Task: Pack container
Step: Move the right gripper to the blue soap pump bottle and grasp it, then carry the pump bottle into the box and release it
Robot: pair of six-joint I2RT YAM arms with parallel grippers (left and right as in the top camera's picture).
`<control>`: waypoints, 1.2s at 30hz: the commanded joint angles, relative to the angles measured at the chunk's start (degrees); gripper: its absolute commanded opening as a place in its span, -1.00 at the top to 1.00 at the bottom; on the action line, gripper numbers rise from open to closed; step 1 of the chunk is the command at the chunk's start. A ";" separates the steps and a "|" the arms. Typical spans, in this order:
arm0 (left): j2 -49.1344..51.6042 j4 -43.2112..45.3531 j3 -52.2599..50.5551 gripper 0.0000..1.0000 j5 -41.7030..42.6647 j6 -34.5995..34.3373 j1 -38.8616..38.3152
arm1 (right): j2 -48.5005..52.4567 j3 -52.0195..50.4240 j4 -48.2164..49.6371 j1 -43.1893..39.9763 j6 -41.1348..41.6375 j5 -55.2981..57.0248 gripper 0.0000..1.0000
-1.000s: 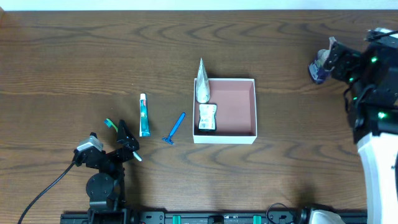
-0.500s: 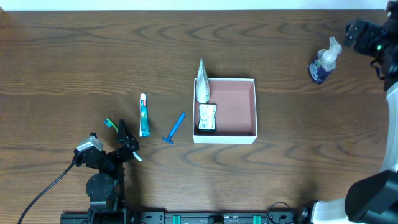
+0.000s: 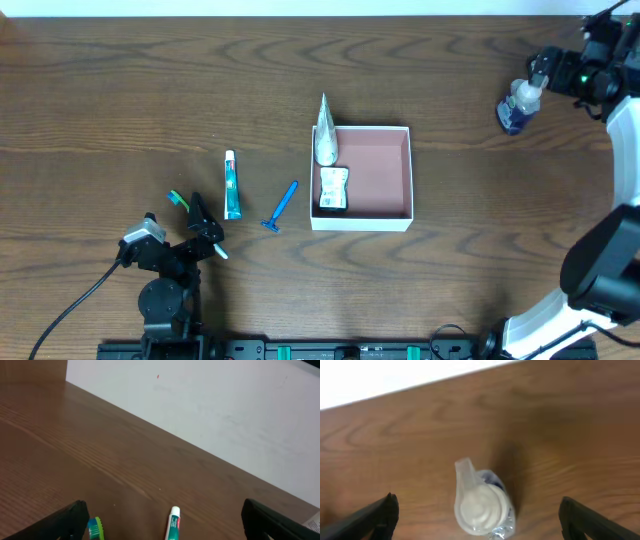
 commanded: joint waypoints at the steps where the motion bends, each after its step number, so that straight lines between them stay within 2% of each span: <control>1: -0.31 -2.01 -1.27 -0.96 -0.33 0.52 -0.11 | 0.50 0.42 -0.22 -0.20 -3.15 -2.49 -0.98; 8: -0.31 -2.01 -1.27 -0.96 -0.33 0.52 -0.11 | 3.15 0.42 -2.19 -0.20 -9.42 -1.97 -0.98; 18: -0.31 -2.01 -1.27 -0.96 -0.33 0.52 -0.11 | 6.73 0.42 -1.81 -0.02 -14.78 -1.88 -0.81; 26: -0.31 -2.01 -1.27 -0.96 -0.31 0.52 -0.11 | 6.73 0.42 2.21 1.73 -15.45 -1.90 -0.75; 30: -0.33 -2.01 -1.27 -0.96 -0.33 0.52 -0.11 | 6.73 0.42 3.10 3.41 -15.45 -1.88 -0.57; 32: -0.31 -2.01 -1.27 -0.96 -0.31 0.52 -0.11 | 6.73 0.42 3.93 4.55 -15.43 -1.88 -0.41; 36: -0.31 -2.01 -1.27 -0.96 -0.33 0.52 -0.11 | 6.73 0.42 4.55 5.79 -15.41 -1.53 -0.20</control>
